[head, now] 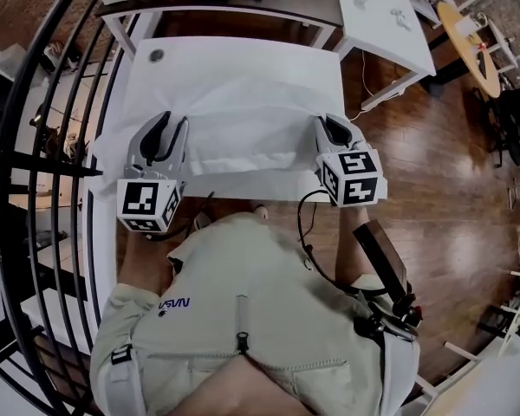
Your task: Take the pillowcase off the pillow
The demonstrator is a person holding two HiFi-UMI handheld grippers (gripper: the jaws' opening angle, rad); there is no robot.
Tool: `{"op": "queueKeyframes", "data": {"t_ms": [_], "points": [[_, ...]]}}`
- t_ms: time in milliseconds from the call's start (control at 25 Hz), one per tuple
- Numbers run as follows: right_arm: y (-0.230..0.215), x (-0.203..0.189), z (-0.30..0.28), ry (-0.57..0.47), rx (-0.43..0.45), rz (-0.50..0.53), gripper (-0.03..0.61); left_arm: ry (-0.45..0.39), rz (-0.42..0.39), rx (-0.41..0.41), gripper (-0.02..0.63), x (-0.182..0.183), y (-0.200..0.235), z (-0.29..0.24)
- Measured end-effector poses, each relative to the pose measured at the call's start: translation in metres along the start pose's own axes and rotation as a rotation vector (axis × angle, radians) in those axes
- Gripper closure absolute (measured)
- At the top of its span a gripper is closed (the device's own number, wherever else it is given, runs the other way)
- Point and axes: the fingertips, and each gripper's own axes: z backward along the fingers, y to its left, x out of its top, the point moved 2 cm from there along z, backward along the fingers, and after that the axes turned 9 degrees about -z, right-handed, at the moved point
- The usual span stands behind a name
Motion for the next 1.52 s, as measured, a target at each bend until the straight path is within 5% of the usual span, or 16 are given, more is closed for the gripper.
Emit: {"op": "queueKeyframes", "data": {"t_ms": [200, 360, 520, 600, 720, 880, 1040, 1160, 1280, 1400, 1520], "points": [[-0.003, 0.005, -0.002, 0.004, -0.003, -0.044, 0.566, -0.05, -0.052, -0.139, 0.432, 0.022, -0.037, 0.049], [-0.001, 0.01, -0.004, 0.0, 0.011, -0.061, 0.566, 0.182, -0.294, -0.297, 0.299, -0.04, -0.092, 0.059], [0.0, 0.008, -0.003, -0.004, 0.02, -0.07, 0.566, 0.334, -0.579, -0.175, 0.268, -0.094, -0.104, 0.038], [0.0, 0.007, -0.003, -0.006, 0.02, -0.077, 0.566, 0.338, -0.655, -0.077, 0.373, -0.096, -0.095, 0.024], [-0.003, 0.006, -0.005, -0.019, 0.013, -0.085, 0.566, 0.292, -0.601, -0.037, 0.517, -0.08, -0.085, 0.013], [-0.007, -0.005, -0.008, -0.048, 0.022, -0.048, 0.545, 0.243, -0.488, -0.07, 0.568, -0.069, -0.073, 0.003], [0.012, -0.016, 0.005, -0.107, 0.093, 0.006, 0.346, 0.228, -0.449, -0.076, 0.571, -0.057, -0.064, -0.007], [0.038, -0.027, 0.029, -0.124, 0.096, 0.208, 0.293, 0.218, -0.409, -0.074, 0.572, -0.048, -0.059, -0.01], [0.048, -0.063, 0.022, -0.005, -0.048, 0.538, 0.239, 0.213, -0.383, -0.081, 0.572, -0.042, -0.054, -0.012], [0.03, -0.085, -0.01, 0.042, -0.213, 0.707, 0.242, 0.206, -0.388, -0.102, 0.574, -0.037, -0.052, -0.015], [0.024, -0.071, -0.017, -0.037, -0.242, 0.668, 0.393, 0.191, -0.378, -0.127, 0.577, -0.027, -0.05, -0.019]]}}
